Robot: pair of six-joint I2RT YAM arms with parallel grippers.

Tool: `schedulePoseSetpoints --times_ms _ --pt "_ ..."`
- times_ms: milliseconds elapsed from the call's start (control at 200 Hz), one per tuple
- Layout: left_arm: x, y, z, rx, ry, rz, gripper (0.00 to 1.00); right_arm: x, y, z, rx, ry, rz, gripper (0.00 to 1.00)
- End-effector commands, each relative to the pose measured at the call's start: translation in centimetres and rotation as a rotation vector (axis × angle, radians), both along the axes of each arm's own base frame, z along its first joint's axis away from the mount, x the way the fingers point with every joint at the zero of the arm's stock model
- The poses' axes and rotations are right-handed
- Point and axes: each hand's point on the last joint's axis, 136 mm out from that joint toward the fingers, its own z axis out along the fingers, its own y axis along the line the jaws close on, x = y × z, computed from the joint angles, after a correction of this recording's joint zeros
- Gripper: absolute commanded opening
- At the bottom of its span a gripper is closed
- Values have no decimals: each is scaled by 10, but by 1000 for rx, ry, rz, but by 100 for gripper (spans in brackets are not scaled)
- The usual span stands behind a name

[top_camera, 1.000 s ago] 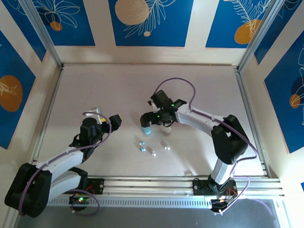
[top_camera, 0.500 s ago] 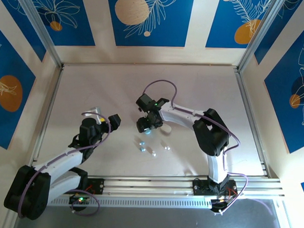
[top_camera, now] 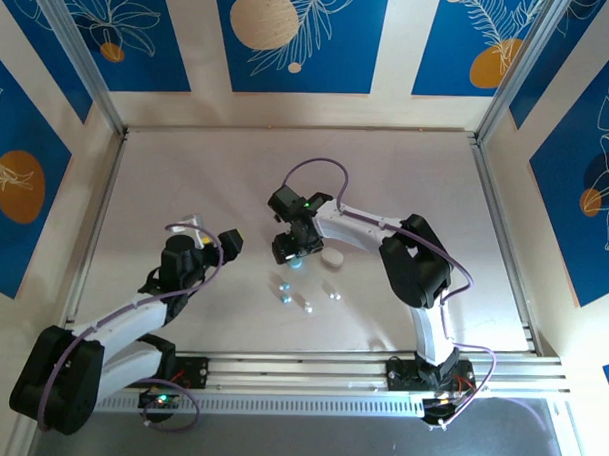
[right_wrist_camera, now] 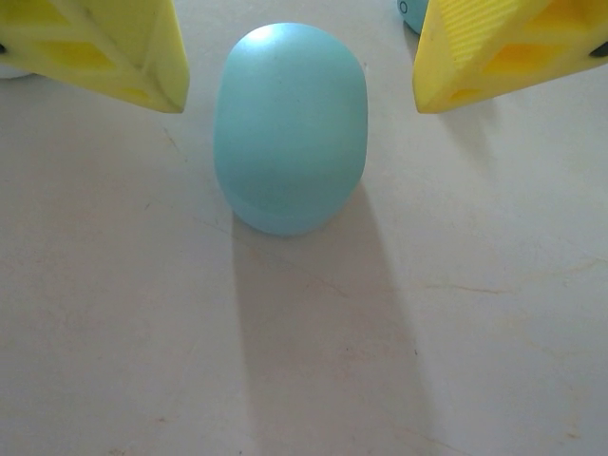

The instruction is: Insert the wireless bluetooth earbuds into the charging case

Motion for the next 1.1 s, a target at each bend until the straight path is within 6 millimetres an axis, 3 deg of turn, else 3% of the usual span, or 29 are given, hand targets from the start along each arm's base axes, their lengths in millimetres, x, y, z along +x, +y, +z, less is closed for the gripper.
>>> schedulePoseSetpoints --times_ms 0,585,895,1095 --pt "8 -2 15 -20 -35 -3 100 -3 2 -3 -29 18 23 63" --pt "8 -3 16 -22 -39 -8 100 -3 4 -11 -52 40 32 45" --pt "6 -12 18 -44 -45 -58 100 0 3 3 -23 18 0 37" --pt "5 -22 14 -119 -2 -85 100 1 6 17 111 37 -66 37"
